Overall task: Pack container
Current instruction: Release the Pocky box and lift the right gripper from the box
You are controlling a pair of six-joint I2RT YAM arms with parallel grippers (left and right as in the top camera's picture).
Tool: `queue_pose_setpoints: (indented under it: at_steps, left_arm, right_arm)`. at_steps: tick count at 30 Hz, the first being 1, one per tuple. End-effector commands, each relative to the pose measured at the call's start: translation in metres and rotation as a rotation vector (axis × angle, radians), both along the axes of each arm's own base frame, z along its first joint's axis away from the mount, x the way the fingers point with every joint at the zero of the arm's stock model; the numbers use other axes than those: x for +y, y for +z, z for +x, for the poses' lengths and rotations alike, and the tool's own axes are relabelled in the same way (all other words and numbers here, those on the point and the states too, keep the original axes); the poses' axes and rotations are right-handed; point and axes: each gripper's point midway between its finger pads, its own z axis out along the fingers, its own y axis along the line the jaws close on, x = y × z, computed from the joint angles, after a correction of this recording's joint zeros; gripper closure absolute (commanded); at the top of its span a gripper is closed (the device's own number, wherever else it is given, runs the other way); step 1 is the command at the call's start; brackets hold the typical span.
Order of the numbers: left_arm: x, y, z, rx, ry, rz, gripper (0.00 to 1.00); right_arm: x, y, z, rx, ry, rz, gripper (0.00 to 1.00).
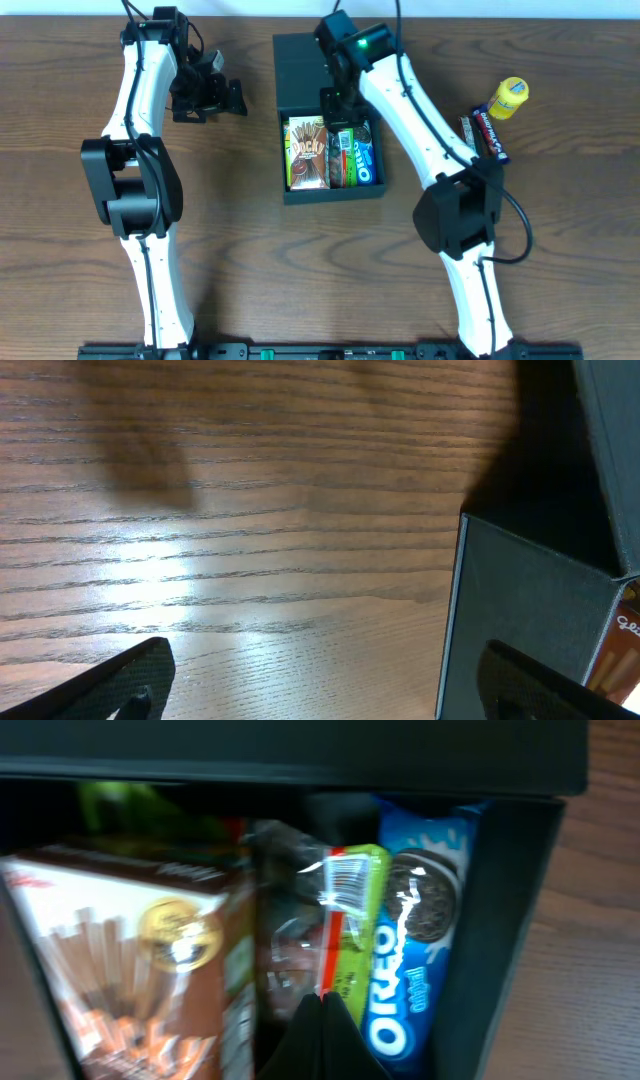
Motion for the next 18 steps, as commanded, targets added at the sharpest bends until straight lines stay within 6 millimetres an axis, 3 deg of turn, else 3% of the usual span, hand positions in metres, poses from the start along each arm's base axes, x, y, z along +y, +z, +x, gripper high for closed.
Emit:
queue_pose_setpoints:
  at_steps: [1, 6, 18]
  left_arm:
    - [0.001, 0.002, 0.002, -0.007, 0.002, 0.003, 0.03]
    - [0.0, 0.002, 0.002, -0.008, 0.0, 0.002, 0.03]
    - [0.0, 0.002, 0.003, -0.012, 0.0, 0.003, 0.04]
  right_arm:
    - [0.003, -0.006, -0.006, 0.023, 0.013, 0.033, 0.99]
    - [0.024, -0.028, -0.012, 0.068, 0.029, 0.14, 0.99]
    - [0.052, -0.023, -0.007, 0.018, 0.121, 0.227, 0.99]
